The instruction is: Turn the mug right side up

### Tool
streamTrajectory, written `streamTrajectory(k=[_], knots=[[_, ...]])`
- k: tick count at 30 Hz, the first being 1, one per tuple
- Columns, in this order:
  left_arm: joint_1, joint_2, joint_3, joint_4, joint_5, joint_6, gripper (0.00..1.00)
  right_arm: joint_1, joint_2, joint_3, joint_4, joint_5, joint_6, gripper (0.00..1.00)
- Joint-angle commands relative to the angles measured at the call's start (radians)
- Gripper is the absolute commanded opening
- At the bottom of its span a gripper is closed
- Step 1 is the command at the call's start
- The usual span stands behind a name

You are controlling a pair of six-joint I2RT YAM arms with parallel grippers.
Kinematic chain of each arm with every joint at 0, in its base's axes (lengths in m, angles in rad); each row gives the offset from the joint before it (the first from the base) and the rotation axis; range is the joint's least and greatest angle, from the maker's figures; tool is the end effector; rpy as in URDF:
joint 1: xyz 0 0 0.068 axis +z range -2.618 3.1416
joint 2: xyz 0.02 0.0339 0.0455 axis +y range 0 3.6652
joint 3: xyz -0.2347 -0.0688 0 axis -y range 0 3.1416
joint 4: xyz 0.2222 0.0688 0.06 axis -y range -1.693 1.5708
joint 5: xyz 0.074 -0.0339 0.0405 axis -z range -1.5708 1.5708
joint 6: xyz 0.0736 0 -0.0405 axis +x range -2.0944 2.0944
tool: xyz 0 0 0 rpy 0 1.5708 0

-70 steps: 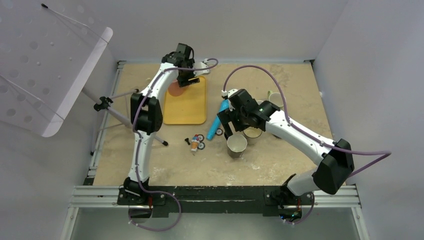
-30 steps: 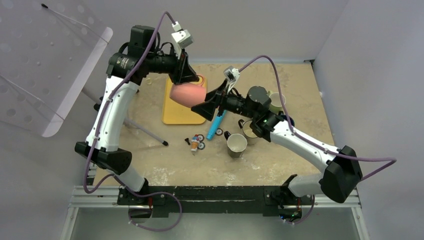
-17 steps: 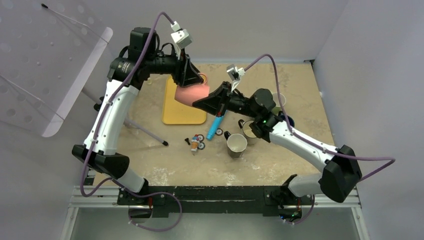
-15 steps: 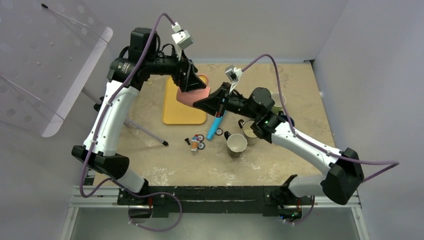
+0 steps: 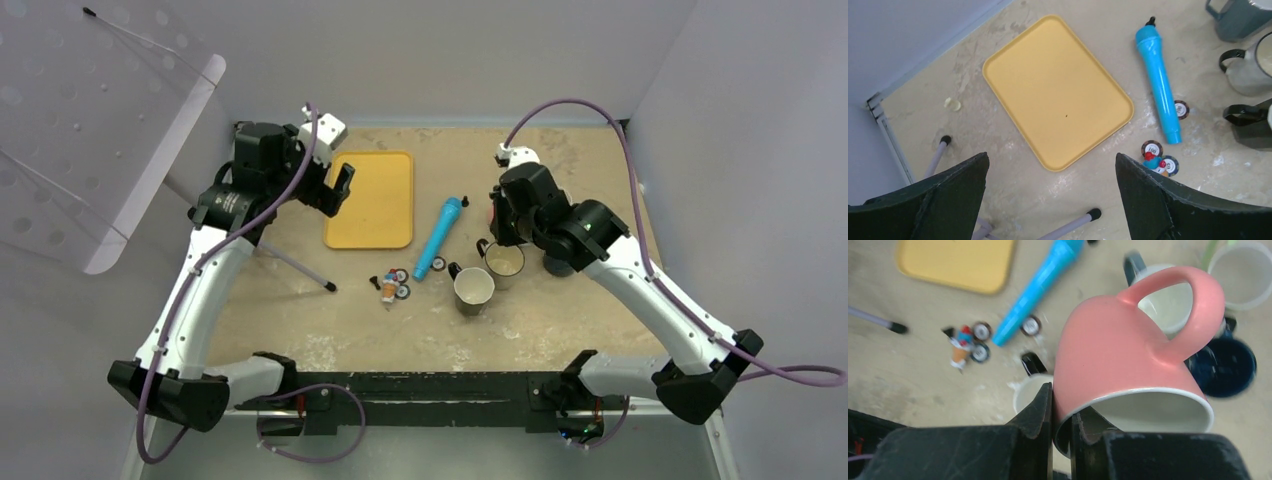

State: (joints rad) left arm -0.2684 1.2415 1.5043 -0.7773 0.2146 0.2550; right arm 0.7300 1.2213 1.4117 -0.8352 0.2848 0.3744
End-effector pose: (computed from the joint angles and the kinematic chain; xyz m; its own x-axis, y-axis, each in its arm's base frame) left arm 0.2563 -0.0867 0.3795 -0.3487 0.3515 -0.8688 0.5434 0.8311 0.1182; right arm 0.2091 0.1593 0.3480 -0.5897 -0.0567 -0.8056 -0.2761 0.9516 0.1351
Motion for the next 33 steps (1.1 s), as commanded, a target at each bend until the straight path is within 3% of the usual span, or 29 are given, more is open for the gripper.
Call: streamTrajectory(k=[1, 7, 15, 20, 21, 28, 30, 33], knots=[[0.021, -0.064, -0.186, 0.125, -0.129, -0.011, 1.0, 0.003, -0.008, 0.005, -0.374, 0.122, 0.166, 0.0], [0.038, -0.14, -0.387, 0.17, -0.127, -0.021, 1.0, -0.018, -0.032, -0.187, -0.408, 0.062, 0.272, 0.0], [0.055, -0.222, -0.506, 0.19, -0.127, -0.051, 1.0, -0.059, -0.025, -0.483, -0.095, -0.199, 0.18, 0.0], [0.06, -0.274, -0.56, 0.223, -0.149, -0.085, 1.0, -0.084, 0.036, -0.551, 0.002, -0.247, 0.137, 0.0], [0.06, -0.284, -0.573, 0.224, -0.145, -0.086, 1.0, -0.089, 0.044, -0.558, 0.012, -0.252, 0.131, 0.04], [0.061, -0.338, -0.611, 0.215, -0.141, -0.094, 1.0, -0.093, -0.005, -0.461, -0.061, -0.164, 0.134, 0.8], [0.061, -0.362, -0.621, 0.22, -0.136, -0.099, 1.0, -0.094, -0.048, -0.393, -0.093, -0.131, 0.132, 0.92], [0.061, -0.406, -0.652, 0.259, -0.124, -0.121, 1.0, -0.094, -0.127, -0.293, -0.05, -0.091, 0.101, 0.98]])
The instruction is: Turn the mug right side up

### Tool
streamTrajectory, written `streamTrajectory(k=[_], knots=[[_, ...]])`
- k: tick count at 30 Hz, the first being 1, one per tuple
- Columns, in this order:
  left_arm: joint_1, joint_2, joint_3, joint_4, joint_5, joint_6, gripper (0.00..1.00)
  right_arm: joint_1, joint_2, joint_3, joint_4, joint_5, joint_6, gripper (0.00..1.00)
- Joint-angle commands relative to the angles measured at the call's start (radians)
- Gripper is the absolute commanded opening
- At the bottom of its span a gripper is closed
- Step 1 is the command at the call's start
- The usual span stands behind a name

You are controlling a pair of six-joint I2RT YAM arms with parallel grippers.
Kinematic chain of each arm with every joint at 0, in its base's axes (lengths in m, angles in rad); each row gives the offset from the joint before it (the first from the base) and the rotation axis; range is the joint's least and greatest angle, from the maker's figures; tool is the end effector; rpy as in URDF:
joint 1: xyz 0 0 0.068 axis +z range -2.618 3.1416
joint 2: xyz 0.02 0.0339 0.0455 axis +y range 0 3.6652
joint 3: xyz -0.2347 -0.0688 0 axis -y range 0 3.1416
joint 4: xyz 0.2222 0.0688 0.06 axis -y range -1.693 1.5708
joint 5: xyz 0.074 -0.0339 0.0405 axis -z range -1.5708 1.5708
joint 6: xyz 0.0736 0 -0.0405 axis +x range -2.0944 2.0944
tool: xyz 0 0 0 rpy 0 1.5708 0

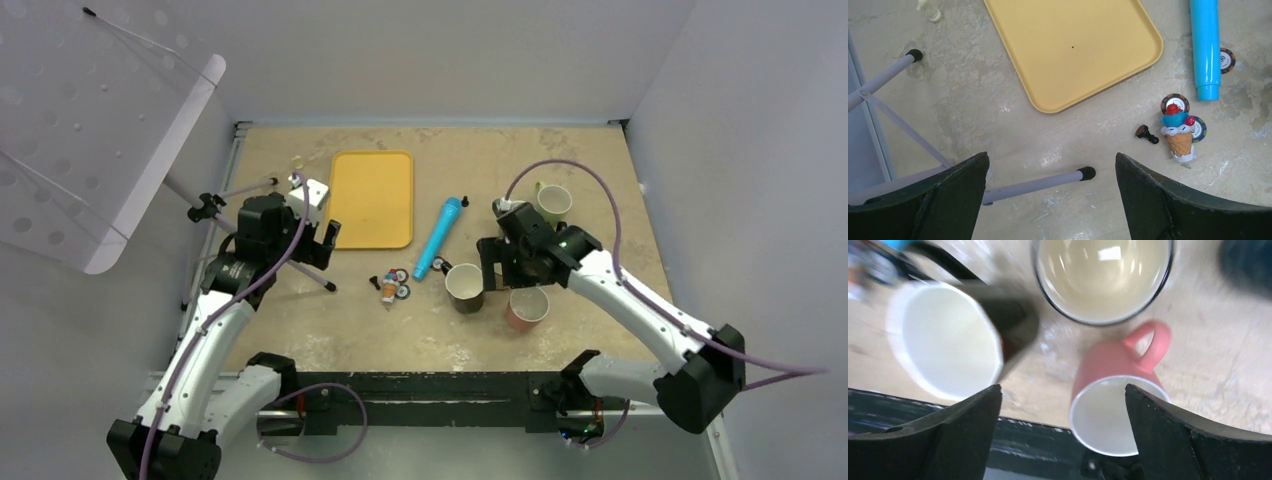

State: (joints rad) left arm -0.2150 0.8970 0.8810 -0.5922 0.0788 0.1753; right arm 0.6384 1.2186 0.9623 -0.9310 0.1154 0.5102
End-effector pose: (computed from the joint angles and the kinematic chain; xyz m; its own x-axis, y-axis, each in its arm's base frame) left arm 0.2114 -0.0521 0.2691 -0.5016 0.2875 -0.8159 0.3689 0.9242 0.0988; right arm 0.1851 0.1268 0.1991 -0.9221 -0.0801 -0.3787 -0.1227 0.9884 0.0895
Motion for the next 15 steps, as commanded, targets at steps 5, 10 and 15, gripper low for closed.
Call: streamTrajectory(k=[5, 10, 15], knots=[[0.009, -0.138, -0.164, 0.304, -0.162, -0.157, 1.0, -0.003, -0.314, 0.08, 0.493, 0.195, -0.191, 0.98], [0.009, -0.152, -0.266, 0.469, -0.264, -0.238, 1.0, -0.017, -0.473, -0.172, 0.993, 0.588, -0.309, 0.99], [0.011, -0.115, -0.291, 0.516, -0.26, -0.226, 1.0, -0.099, -0.594, -0.464, 1.515, 0.75, -0.499, 0.99]])
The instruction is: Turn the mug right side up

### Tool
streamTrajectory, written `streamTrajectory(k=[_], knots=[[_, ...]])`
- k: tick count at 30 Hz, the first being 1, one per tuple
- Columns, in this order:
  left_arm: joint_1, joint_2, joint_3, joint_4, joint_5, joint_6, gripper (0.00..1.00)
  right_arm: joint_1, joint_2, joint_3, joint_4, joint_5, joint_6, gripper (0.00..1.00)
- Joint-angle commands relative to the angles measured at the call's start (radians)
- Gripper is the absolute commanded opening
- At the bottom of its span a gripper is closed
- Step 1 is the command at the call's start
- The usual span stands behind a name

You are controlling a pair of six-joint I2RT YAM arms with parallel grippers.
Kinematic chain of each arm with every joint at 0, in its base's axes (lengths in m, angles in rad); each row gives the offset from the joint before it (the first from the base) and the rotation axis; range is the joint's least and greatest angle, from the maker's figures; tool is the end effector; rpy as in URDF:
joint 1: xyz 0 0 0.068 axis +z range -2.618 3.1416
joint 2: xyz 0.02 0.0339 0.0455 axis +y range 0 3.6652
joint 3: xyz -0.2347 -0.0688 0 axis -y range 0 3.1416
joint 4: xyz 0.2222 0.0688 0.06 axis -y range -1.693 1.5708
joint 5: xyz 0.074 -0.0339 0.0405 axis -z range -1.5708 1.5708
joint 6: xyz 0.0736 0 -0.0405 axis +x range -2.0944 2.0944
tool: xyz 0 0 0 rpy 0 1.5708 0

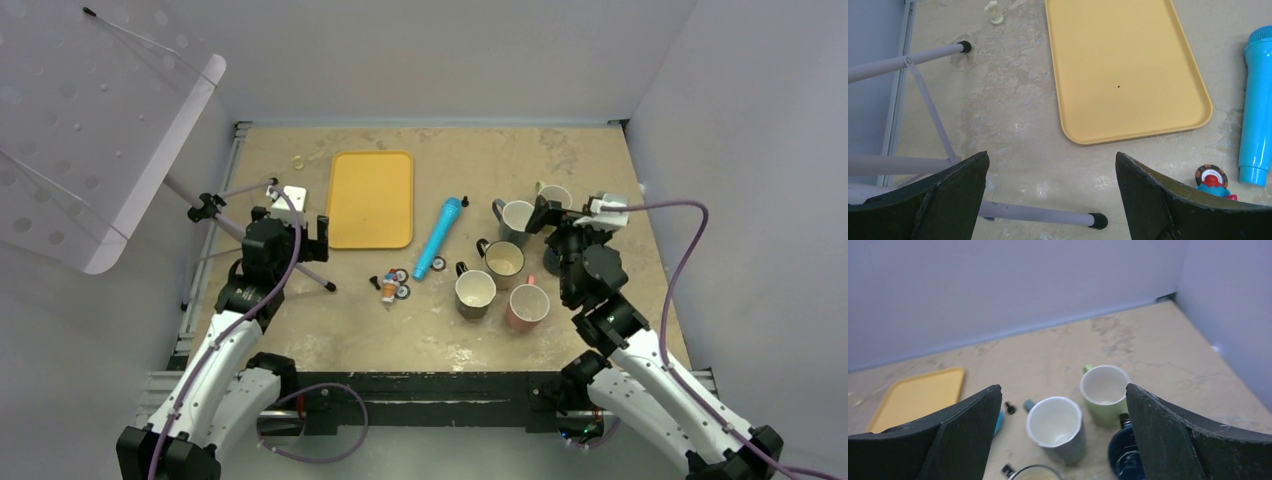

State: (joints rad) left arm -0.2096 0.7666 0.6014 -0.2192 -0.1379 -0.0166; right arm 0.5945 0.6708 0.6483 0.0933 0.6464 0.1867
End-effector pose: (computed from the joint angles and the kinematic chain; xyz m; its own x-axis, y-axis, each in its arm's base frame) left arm 0.2135 -0.0351 0.2439 -0.3681 0.0615 -0.9278 0.0754 0.9965 0.0362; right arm 0.1839 0.0709 0.3238 0.0670 0.2241 -0.9723 0.0389 0.9731 0.2270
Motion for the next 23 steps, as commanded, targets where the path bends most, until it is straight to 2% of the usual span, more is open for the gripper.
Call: streamTrajectory(k=[1, 4, 8, 23], knots=[[0.006, 0.022, -0.015, 0.149, -0.043, -0.03, 1.0, -0.075, -0.062, -0.192, 0.543, 0.228, -0.181, 0.99], [0.006, 0.026, -0.021, 0.151, -0.025, -0.022, 1.0, -0.108, -0.083, -0.31, 0.702, 0.256, -0.262, 0.99], [0.006, 0.009, -0.029, 0.155, -0.007, -0.02, 1.0, -0.117, -0.052, -0.384, 0.786, 0.309, -0.272, 0.99], [0.005, -0.001, -0.035, 0.136, 0.042, -0.014, 1.0, -0.119, -0.014, -0.351, 0.674, 0.251, -0.2, 0.99]])
